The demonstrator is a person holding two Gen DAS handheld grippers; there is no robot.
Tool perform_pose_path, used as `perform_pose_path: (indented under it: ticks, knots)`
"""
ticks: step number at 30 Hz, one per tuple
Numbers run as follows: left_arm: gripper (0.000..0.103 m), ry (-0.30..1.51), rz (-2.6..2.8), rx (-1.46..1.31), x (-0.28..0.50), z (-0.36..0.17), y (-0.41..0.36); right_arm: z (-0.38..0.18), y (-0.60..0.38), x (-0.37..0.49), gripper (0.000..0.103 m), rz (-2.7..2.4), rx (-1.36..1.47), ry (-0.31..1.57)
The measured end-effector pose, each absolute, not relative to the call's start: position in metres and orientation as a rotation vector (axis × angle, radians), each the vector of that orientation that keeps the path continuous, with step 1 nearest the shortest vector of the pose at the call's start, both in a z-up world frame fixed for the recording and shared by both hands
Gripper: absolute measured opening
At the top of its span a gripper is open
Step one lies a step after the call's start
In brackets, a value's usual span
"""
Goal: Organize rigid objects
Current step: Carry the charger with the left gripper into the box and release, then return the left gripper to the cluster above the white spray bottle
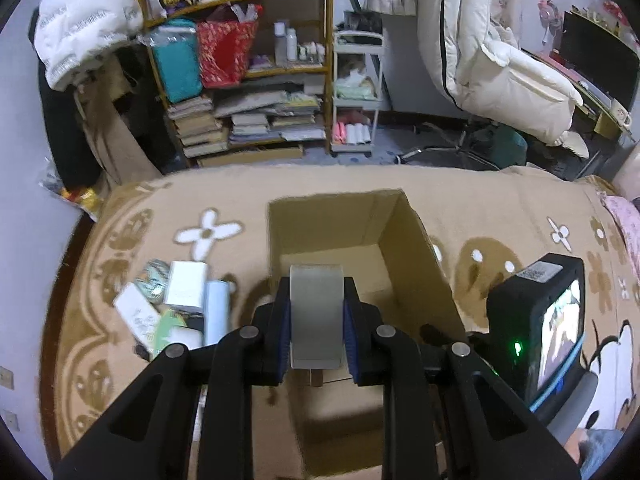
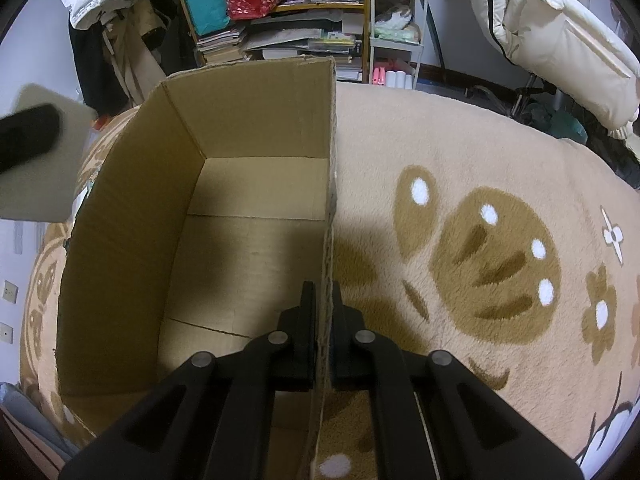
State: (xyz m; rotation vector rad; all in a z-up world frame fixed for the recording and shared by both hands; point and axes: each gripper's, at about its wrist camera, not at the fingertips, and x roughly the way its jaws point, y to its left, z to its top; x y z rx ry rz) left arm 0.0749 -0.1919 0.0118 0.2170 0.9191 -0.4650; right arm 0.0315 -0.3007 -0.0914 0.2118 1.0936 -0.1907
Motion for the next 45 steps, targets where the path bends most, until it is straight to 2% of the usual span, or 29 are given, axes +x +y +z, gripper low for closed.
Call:
perform_pose_path:
  ticks: [10,24,36,45]
  knots:
    - [0.021,1.027,-0.431,0.215,0.091,-0.035,-0.203,-0.097,-0.306,0.03,0.006,-0.182,0.244,1.103]
    - [0.021,1.067,-0.412,0.236,0.091,-0.055,-0.2,-0.097,-0.306,0.031,0.006,-0.18,0.24,1.104]
    - [0.021,1.032,-0.427,0.268,0.085,-0.037,-0.205,-0.097,-0.304,0.033,0.007,-0.174,0.242,1.103]
    - [0.023,0.989,-0.399,0.302,0.087,-0.017,-0.176,-0.097,-0.304,0.033,0.007,-0.173,0.241,1.103]
